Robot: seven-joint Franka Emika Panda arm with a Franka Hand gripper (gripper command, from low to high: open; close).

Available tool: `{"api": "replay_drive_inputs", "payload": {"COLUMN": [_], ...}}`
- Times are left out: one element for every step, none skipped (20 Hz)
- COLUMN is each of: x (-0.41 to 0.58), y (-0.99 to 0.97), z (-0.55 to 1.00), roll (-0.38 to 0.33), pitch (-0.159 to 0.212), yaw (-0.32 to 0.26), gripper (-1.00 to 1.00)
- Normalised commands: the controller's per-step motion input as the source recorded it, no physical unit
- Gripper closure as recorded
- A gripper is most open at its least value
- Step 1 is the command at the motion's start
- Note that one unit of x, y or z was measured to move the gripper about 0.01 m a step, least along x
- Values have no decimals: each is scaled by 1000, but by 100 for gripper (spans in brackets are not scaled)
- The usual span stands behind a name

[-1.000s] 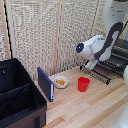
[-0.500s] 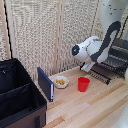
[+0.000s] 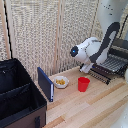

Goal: With care, position your gripper close to the oven tray handle. Make sure to grip the handle tightly. Delicately and attentively pull the tray out from the oven.

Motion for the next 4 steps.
{"api": "replay_drive_inputs", "payload": {"x": [0, 23, 3, 31], "y": [109, 126, 74, 109], "z": [211, 194, 206, 180], "roll": [34, 0, 48, 31], "pitch": [0, 0, 0, 0], "yaw": [-77, -134, -177, -194], "gripper": [-100, -100, -100, -100]}}
